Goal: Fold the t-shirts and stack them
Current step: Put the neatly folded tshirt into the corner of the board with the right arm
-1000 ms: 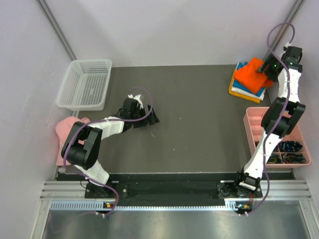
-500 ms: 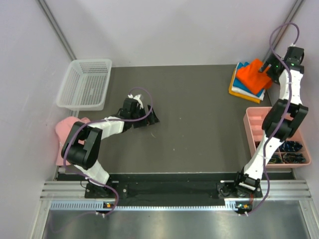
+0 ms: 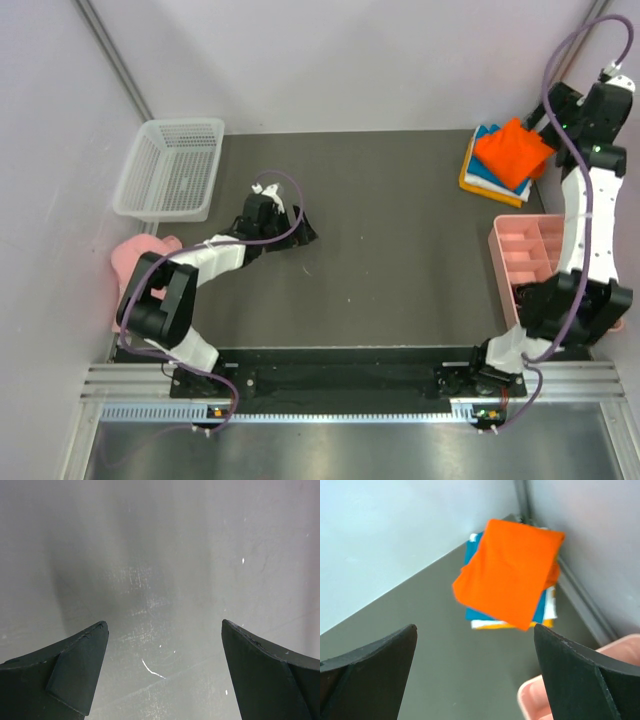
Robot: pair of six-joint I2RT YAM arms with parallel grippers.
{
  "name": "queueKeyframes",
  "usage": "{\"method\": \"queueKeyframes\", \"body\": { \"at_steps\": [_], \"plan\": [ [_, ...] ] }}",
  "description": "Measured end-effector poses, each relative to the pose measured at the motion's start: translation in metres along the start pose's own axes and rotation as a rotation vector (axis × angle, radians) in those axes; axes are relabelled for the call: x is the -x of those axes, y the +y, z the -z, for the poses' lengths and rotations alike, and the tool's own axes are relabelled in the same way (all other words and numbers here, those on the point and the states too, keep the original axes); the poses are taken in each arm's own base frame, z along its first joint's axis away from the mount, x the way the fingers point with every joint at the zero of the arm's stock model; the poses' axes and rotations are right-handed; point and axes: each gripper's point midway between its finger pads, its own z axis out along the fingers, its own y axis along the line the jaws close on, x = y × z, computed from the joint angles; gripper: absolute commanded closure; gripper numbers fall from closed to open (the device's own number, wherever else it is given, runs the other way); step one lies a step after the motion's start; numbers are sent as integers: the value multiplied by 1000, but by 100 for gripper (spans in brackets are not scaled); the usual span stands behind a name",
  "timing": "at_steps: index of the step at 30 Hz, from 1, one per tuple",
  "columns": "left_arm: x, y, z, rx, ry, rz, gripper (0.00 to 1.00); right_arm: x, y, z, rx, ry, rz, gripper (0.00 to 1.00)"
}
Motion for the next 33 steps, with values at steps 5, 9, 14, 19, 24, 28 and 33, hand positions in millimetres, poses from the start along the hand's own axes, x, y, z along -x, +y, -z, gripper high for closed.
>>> {"method": "queueKeyframes", "body": {
  "at_steps": [5, 9, 14, 19, 24, 28, 33],
  "plan": [
    [16, -1, 12, 29, -67, -10, 1, -26, 41, 49, 99, -25, -7, 1],
    [27, 1, 26, 69, -123, -21, 1, -45, 63, 76, 160, -23, -1, 1],
    [41, 8, 53, 131, -221, -44, 1, -83, 97, 114, 260, -6, 52, 1],
    [50, 12, 81, 172, -302, -82, 1, -124, 113, 149, 334, 21, 95, 1],
    [47, 22, 100, 215, -352, -94, 1, -174, 115, 162, 334, 69, 160, 1],
    [40, 33, 107, 251, -367, -90, 1, -229, 118, 171, 333, 140, 240, 1],
    [29, 48, 113, 299, -376, -73, 1, -296, 114, 186, 325, 212, 336, 1]
  ]
}}
